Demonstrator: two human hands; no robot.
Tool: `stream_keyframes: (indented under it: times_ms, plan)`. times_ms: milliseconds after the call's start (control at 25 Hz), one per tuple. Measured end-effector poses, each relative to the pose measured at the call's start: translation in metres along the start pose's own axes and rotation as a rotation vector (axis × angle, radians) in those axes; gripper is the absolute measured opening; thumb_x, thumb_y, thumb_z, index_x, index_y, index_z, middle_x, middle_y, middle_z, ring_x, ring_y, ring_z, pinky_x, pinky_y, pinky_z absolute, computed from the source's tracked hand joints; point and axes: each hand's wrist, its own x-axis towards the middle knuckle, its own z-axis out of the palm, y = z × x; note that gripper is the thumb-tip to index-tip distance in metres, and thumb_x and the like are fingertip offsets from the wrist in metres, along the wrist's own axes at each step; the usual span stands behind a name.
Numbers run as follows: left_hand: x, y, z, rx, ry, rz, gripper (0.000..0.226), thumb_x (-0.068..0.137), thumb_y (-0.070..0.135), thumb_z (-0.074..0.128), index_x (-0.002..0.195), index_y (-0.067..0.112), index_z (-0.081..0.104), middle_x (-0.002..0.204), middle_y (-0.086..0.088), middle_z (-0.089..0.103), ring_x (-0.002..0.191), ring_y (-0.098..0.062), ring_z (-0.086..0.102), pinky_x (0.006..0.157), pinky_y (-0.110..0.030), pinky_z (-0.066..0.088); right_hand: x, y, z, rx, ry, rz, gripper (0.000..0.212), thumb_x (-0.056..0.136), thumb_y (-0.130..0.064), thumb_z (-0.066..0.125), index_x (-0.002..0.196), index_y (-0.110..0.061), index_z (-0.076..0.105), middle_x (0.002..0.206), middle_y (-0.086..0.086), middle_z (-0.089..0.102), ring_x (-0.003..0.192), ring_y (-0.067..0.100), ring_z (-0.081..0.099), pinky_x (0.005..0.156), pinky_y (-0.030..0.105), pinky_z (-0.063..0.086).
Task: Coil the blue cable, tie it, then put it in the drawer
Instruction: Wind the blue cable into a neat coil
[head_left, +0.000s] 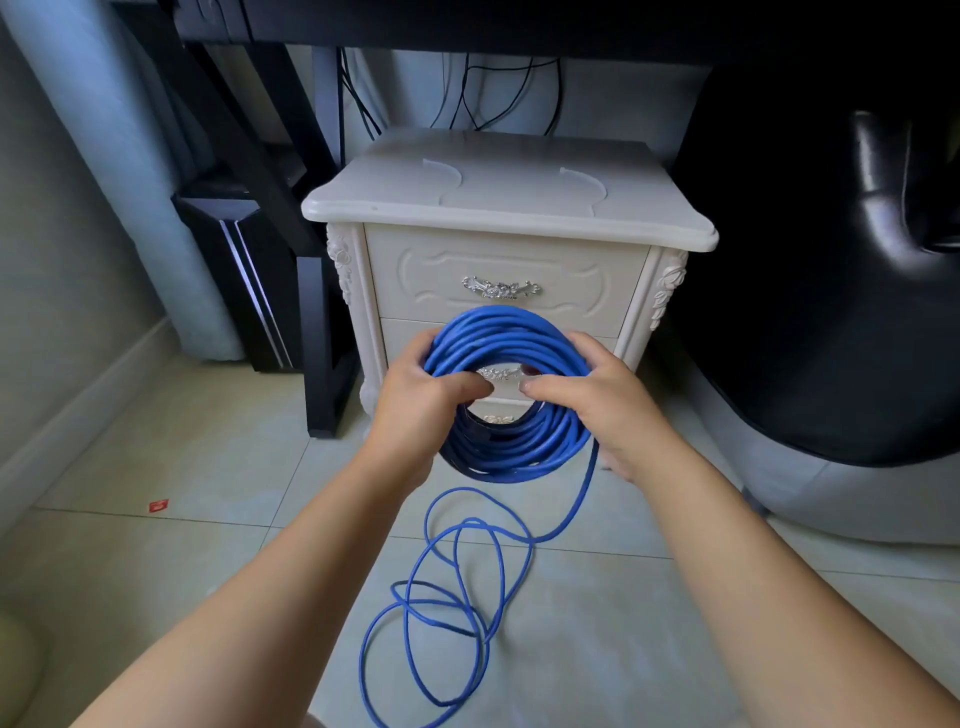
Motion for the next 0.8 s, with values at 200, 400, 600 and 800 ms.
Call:
stream_keyframes:
  times_ms: [200,400,600,800]
  plan:
    - [0.000,0.002,0.002,-0.438,0.141,-0.171,0.020,0.081,-0.006,0.057,0.094,0.010,0.060,0.073,-0.003,0.051,0.068,-0.017,0.054,0.080,-0.040,0.054,-0.005,0.017,0.027,0.270,0.069,0.094,0.034,0.081,-0.005,0.072,0.108,-0.021,0.059,0.093,0.007,0.071,0.088,0.025,0.072,0.076,0.041,0.057]
    - [-0.009,-0.011,0.009,-0.492,0.094,-0.336,0.008,0.087,0.002,0.062,0.089,0.010,0.063,0.076,-0.004,0.058,0.076,-0.017,0.059,0.081,-0.038,0.051,0.000,0.022,0.030,0.414,0.196,0.118,0.037,0.067,0.006,0.067,0.097,-0.016,0.059,0.082,0.012,0.061,0.083,0.032,0.066,0.075,0.042,0.055]
    - [-0.005,-0.012,0.001,-0.268,0.004,-0.340,0.017,0.085,0.009,0.066,0.103,0.011,0.065,0.098,-0.008,0.069,0.103,-0.024,0.068,0.095,-0.045,0.053,0.002,0.017,0.024,0.360,0.214,0.073,0.037,0.060,0.006,0.057,0.088,-0.019,0.061,0.071,0.004,0.053,0.076,0.029,0.055,0.076,0.044,0.051]
    - [0.004,0.003,-0.013,-0.073,-0.108,-0.109,0.047,0.082,0.003,0.070,0.125,0.018,0.059,0.097,0.002,0.068,0.088,-0.015,0.066,0.080,-0.034,0.054,0.005,0.004,0.009,0.097,0.141,-0.071,0.056,0.056,0.006,0.059,0.094,-0.034,0.069,0.075,-0.004,0.063,0.072,0.019,0.058,0.072,0.039,0.052]
